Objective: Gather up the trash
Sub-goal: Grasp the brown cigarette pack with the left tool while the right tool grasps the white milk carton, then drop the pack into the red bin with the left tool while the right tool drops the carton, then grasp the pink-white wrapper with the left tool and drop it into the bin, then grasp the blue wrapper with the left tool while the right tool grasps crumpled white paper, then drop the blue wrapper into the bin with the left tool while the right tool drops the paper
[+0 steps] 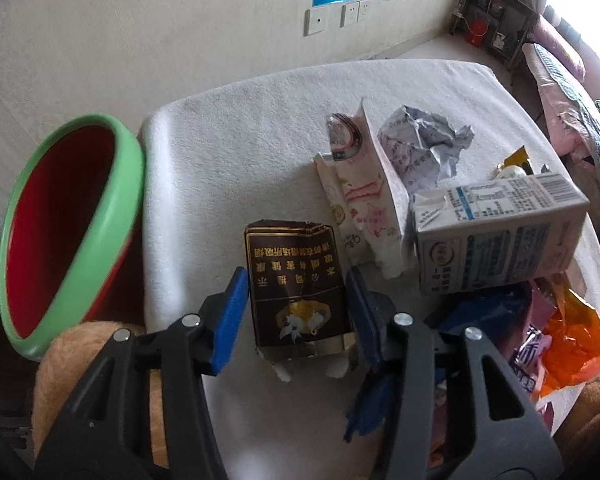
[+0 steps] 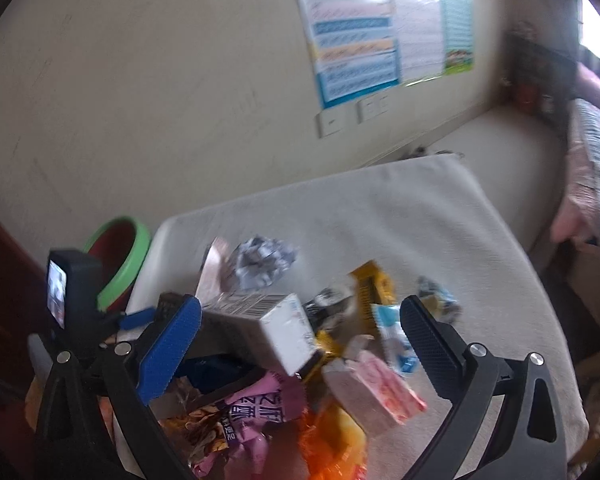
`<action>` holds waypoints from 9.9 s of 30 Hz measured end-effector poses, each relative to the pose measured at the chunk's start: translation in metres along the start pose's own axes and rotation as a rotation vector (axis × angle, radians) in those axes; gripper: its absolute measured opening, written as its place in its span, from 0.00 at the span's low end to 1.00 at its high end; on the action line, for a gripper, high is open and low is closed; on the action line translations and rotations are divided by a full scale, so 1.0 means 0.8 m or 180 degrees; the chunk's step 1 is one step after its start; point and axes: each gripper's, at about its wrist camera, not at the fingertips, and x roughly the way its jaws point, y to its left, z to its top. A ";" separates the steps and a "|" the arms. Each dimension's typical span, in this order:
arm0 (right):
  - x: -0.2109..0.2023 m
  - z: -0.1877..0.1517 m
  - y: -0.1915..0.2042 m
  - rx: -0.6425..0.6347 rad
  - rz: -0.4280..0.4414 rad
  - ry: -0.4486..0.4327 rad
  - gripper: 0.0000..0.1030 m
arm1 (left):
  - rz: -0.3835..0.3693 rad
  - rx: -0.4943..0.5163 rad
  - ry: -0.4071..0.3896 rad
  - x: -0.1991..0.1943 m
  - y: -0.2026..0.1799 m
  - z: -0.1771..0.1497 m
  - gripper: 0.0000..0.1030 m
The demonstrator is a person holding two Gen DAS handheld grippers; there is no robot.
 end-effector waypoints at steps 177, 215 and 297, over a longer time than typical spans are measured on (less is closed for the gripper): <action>0.014 -0.003 0.011 0.0698 0.0364 -0.0063 0.73 | -0.0588 0.0498 -0.0005 -0.035 -0.010 -0.021 0.70; 0.193 0.064 0.029 0.0803 -0.0386 0.0680 0.55 | -0.0674 -0.0363 -0.0563 -0.052 0.091 -0.035 0.15; 0.107 0.086 0.310 0.0083 0.0984 0.0041 0.72 | 0.0632 -0.1312 -0.0654 -0.091 0.312 -0.043 0.49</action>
